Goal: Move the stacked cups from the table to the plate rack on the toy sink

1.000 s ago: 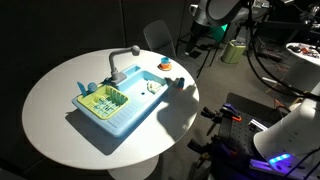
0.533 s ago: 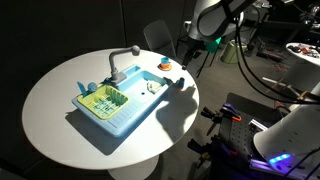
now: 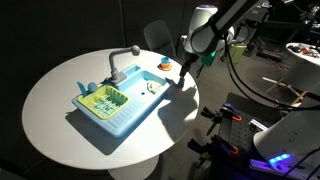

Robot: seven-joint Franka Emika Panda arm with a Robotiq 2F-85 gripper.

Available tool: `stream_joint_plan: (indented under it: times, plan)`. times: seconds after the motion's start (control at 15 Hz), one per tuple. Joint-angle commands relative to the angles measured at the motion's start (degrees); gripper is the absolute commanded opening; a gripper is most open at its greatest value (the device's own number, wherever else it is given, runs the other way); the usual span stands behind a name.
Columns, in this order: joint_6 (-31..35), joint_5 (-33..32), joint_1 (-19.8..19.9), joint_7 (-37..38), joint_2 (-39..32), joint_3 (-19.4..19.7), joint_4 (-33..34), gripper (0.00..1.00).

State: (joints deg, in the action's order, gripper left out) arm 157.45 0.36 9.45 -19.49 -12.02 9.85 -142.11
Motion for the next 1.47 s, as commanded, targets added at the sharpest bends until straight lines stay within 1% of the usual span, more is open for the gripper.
stream_joint_plan:
  times: [0.0,0.27,0.53,0.6,0.67,0.73,0.8,0.87,0.93,1.27,1.4]
  plan:
    - [2.6,0.9,1.6,0.4,-3.3,-2.1,0.9,1.0]
    - [4.0,0.4,2.4,0.9,-5.2,-3.0,1.0,1.0]
    - [3.7,0.2,3.1,1.0,-5.5,-3.2,1.4,1.0]
    - [3.7,0.2,3.2,1.0,-5.4,-3.1,1.4,0.94]
    - [3.6,0.2,3.5,0.9,-5.3,-3.0,1.5,0.75]
    - [3.5,0.1,3.7,1.0,-5.3,-2.9,1.6,0.7]
    - [3.4,0.2,4.0,0.9,-5.1,-2.8,1.6,0.7]
    - [3.4,0.1,4.2,0.9,-5.0,-2.8,1.6,0.62]
    - [3.3,0.2,4.4,0.8,-4.7,-2.8,1.6,0.52]
    - [3.3,0.1,5.0,0.8,-4.5,-2.9,2.1,0.13]
    - [3.5,-0.1,4.8,1.0,-4.4,-2.8,2.1,0.13]
